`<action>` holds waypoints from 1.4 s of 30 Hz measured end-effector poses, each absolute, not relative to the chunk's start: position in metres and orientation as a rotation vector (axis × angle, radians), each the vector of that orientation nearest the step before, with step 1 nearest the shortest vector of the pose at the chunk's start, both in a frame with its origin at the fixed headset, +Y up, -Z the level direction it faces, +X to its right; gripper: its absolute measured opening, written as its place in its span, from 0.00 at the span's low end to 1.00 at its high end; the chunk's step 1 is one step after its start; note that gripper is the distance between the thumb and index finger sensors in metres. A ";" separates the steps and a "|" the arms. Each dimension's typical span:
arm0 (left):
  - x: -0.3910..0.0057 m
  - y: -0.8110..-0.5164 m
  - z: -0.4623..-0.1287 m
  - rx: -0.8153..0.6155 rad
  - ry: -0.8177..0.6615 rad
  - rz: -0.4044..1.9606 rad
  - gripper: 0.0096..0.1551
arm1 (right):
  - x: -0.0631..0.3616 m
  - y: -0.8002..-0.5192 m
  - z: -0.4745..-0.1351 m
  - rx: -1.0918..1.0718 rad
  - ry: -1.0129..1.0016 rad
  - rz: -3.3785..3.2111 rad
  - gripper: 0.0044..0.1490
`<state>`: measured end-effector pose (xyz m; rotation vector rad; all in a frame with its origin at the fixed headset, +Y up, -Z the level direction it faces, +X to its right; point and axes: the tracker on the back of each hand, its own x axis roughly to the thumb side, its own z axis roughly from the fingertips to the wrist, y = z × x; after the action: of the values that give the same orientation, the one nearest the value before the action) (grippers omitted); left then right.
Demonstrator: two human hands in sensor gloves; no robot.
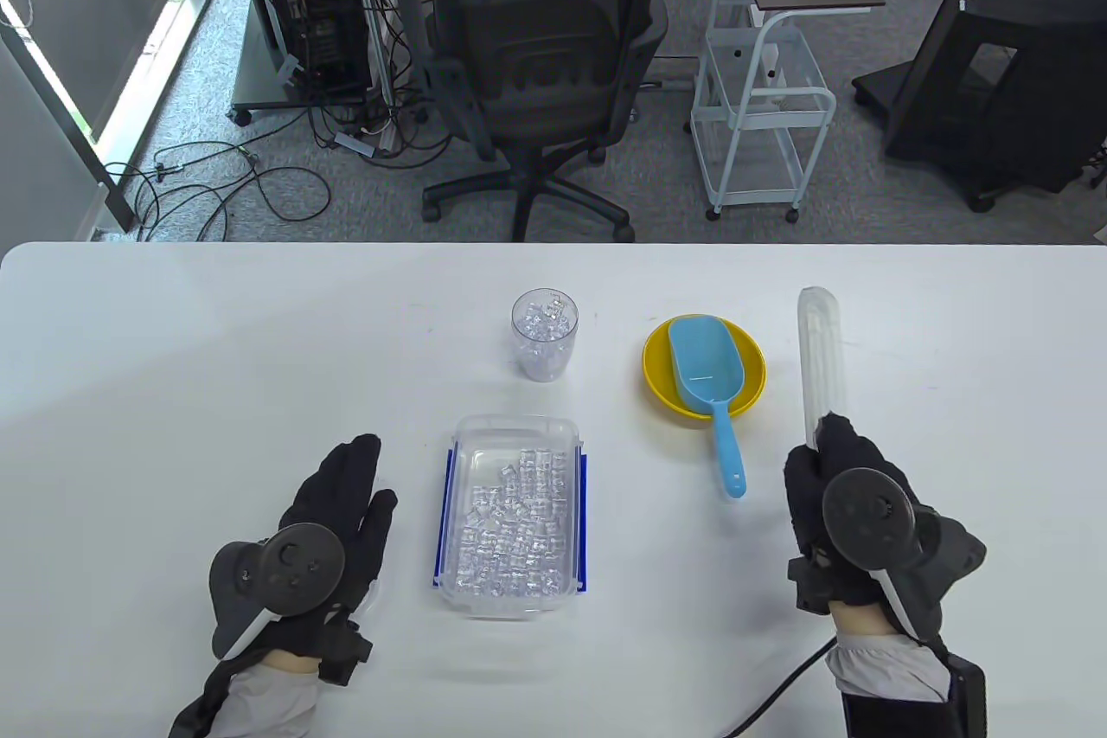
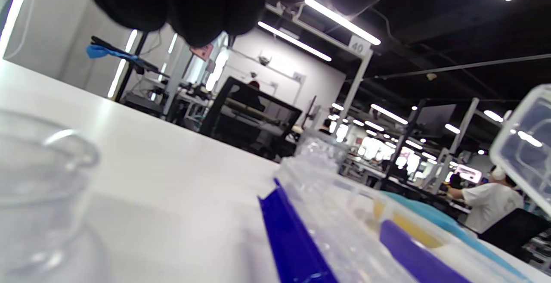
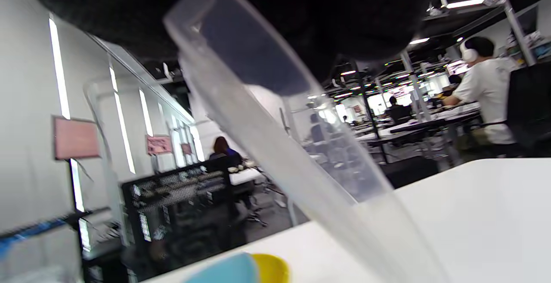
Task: Shake ice in a plastic shaker with both hands
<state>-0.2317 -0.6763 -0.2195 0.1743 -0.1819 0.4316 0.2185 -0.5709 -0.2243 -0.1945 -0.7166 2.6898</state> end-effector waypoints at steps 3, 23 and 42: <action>-0.220 -0.675 -0.216 0.160 -0.239 0.457 0.34 | 0.205 -0.570 -0.219 -0.075 -0.653 2.516 0.30; -0.177 -0.701 -0.216 -0.178 -0.333 0.534 0.36 | 0.140 -0.705 -0.252 0.056 0.091 1.665 0.31; -0.183 -0.712 -0.221 -0.237 -0.236 0.540 0.35 | 0.131 -0.749 -0.253 -0.093 0.456 1.792 0.36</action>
<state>-0.1833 -0.7122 -0.2214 -0.2368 -0.2355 0.5397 0.1313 -0.7487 -0.2533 -0.0926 0.4558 1.7916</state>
